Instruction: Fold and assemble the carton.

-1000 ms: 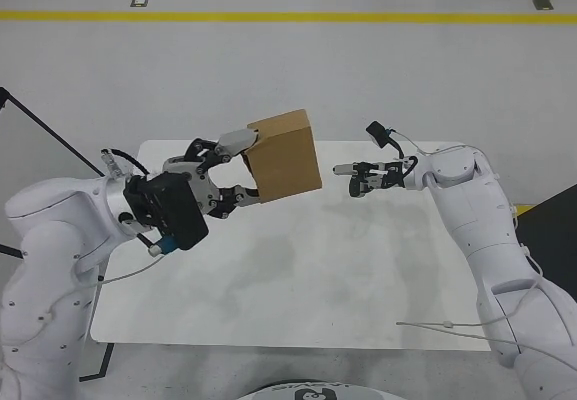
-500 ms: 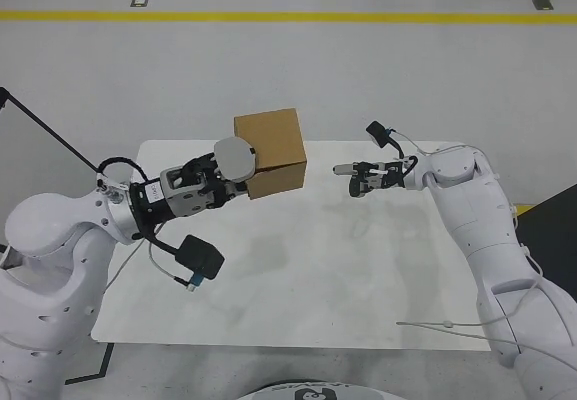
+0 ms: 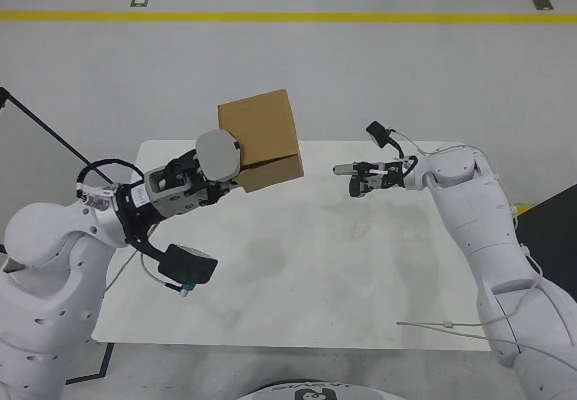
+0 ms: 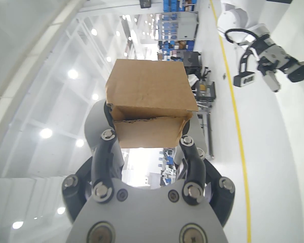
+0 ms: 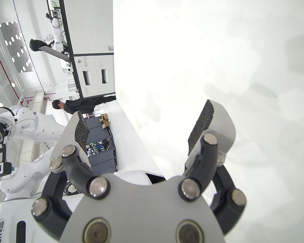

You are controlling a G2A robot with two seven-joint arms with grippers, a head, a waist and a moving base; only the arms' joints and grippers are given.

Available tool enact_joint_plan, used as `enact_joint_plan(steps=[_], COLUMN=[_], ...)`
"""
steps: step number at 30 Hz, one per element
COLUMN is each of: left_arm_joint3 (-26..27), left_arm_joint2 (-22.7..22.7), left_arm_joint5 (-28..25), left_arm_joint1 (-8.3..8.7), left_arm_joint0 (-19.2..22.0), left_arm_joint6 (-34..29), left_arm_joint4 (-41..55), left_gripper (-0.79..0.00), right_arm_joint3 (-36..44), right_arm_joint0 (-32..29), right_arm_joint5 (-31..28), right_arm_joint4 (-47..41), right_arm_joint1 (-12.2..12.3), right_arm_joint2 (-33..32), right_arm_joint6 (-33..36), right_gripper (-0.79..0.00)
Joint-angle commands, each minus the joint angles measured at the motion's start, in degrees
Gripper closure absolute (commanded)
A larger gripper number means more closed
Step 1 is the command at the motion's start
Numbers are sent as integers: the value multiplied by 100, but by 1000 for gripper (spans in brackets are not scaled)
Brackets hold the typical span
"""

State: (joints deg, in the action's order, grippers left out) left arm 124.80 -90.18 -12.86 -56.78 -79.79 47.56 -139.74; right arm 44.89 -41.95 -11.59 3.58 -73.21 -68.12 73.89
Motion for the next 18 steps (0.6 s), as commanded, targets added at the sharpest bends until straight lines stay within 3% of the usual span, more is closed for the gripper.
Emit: enact_joint_plan(steps=[1,11,18], left_arm_joint3=[28,208,313], left_arm_joint2=[-73,-372,-428], left_arm_joint5=[392,1898,2589], left_arm_joint1=[13,85,115], left_arm_joint0=[-71,-404,-551], left_arm_joint6=[86,527,467], left_arm_joint4=[-351,-1694,-2635], left_gripper=[0,0,0], right_arm_joint3=[0,0,0], right_arm_joint0=[0,0,0], right_arm_joint5=[0,0,0], right_arm_joint4=[0,0,0], right_arm_joint1=[0,0,0], right_arm_joint2=[0,0,0], right_arm_joint6=[0,0,0], right_gripper=[-785,-785,-785])
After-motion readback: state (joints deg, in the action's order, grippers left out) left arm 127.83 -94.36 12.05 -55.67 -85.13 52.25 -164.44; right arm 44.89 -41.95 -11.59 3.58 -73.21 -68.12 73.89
